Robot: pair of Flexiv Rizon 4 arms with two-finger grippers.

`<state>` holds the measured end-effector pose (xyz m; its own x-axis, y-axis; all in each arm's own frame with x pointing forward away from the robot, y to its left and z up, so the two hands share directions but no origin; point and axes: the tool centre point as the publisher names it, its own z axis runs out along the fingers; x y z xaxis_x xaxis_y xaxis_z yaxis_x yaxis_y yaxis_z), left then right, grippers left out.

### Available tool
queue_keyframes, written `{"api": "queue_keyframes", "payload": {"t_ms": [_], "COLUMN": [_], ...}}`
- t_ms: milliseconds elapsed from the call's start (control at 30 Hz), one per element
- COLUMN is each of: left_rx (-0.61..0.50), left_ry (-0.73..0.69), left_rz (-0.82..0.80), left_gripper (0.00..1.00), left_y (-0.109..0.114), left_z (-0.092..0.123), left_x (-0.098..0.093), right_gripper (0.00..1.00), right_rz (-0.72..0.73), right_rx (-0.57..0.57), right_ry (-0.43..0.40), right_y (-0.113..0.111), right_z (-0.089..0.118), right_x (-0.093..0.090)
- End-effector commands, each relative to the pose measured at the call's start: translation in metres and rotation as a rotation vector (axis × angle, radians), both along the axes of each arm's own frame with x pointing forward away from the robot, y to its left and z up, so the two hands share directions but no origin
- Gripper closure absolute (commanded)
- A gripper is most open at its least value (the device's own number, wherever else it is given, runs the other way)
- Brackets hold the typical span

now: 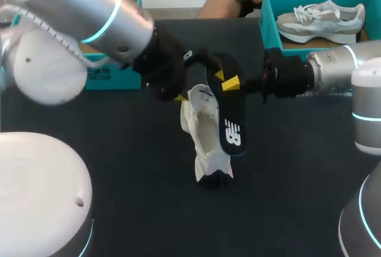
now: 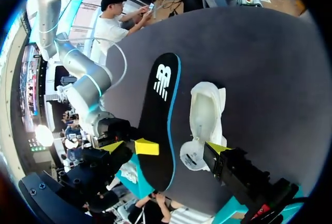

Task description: Take the shoe out of the shoebox, open the shoe tongue, remove and reinsert the insole, then place the shoe into the shoebox

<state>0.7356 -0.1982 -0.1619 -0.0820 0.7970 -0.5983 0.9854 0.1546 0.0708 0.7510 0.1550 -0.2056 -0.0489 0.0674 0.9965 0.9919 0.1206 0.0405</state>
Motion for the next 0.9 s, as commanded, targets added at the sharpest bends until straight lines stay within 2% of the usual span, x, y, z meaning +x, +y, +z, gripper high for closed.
{"api": "queue_keyframes", "payload": {"t_ms": [33,267,600,900], "left_rx": [0.434,0.546,0.603,0.603], "left_ry": [0.09,0.09,0.094,0.094], "left_rz": [0.015,0.02,0.041,0.041], "left_gripper": [0.0,0.0,0.0,0.0], "left_y": [-0.009,-0.014,-0.02,-0.02], "left_z": [0.004,0.006,0.009,0.009], "left_x": [0.009,0.016,0.029,0.029], "right_gripper": [1.0,1.0,1.0,1.0], "right_rz": [0.001,0.008,0.009,0.013], "right_rx": [-0.006,-0.008,-0.005,-0.006], "right_ry": [0.006,0.009,0.01,0.012], "right_y": [0.001,0.004,0.006,0.006], "right_z": [0.0,-0.002,-0.003,-0.002], "right_x": [-0.001,-0.002,-0.004,-0.004]}}
